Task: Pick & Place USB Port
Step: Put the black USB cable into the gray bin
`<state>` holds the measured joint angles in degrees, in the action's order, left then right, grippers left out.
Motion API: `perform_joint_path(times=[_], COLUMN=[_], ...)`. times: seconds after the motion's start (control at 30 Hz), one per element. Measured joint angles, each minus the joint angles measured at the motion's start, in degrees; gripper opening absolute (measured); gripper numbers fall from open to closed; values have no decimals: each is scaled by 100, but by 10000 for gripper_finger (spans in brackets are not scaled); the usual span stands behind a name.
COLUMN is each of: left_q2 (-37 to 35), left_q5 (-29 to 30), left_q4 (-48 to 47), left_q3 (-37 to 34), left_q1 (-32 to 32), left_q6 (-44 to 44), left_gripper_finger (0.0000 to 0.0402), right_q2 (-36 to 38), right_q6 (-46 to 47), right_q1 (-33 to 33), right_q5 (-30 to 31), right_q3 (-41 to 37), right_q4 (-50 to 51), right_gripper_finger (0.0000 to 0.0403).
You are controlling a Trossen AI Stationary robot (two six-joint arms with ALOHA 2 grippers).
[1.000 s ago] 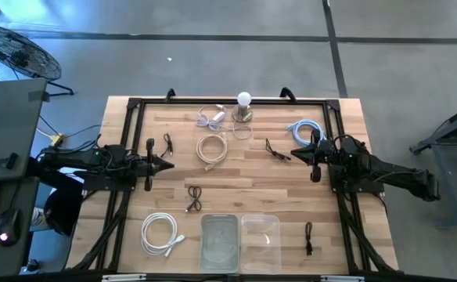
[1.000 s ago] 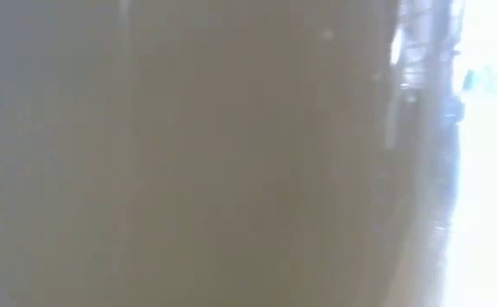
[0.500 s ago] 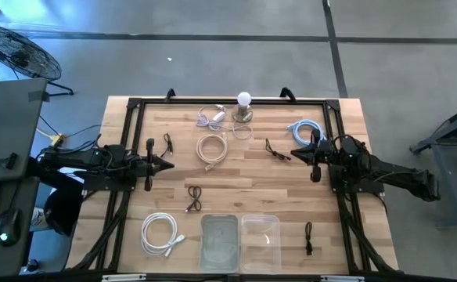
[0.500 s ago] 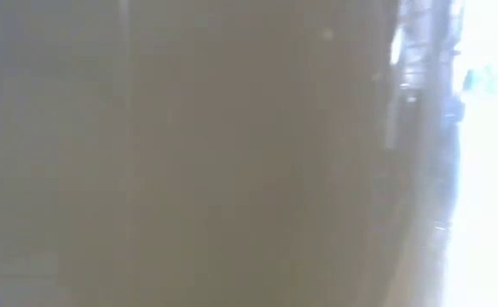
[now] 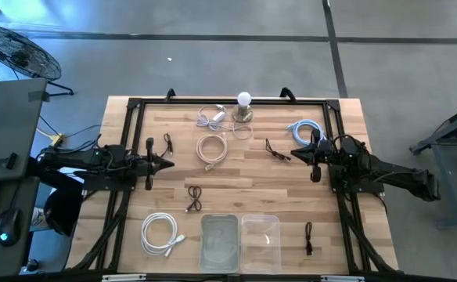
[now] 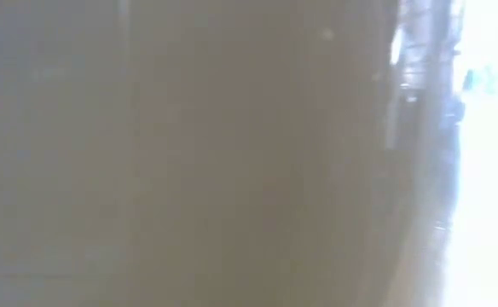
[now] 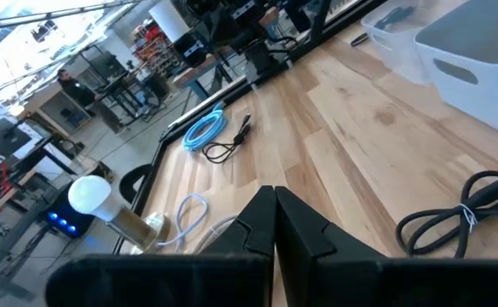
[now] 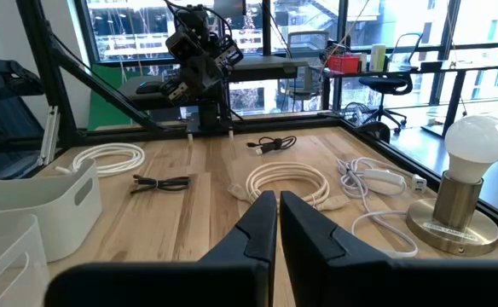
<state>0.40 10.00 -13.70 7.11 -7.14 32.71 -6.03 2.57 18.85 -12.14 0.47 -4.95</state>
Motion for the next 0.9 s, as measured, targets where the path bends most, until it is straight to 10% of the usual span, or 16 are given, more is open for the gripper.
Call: perform_joint_path(times=[0.9], left_q2=[0], left_q5=[708], left_q4=[24], left_q3=[0], left_q1=[-1], left_q6=[42], left_gripper_finger=[0], right_q2=[1], right_q6=[361], right_q1=[0], right_q5=[737], right_q3=[0], right_q4=[-299], right_gripper_finger=[12])
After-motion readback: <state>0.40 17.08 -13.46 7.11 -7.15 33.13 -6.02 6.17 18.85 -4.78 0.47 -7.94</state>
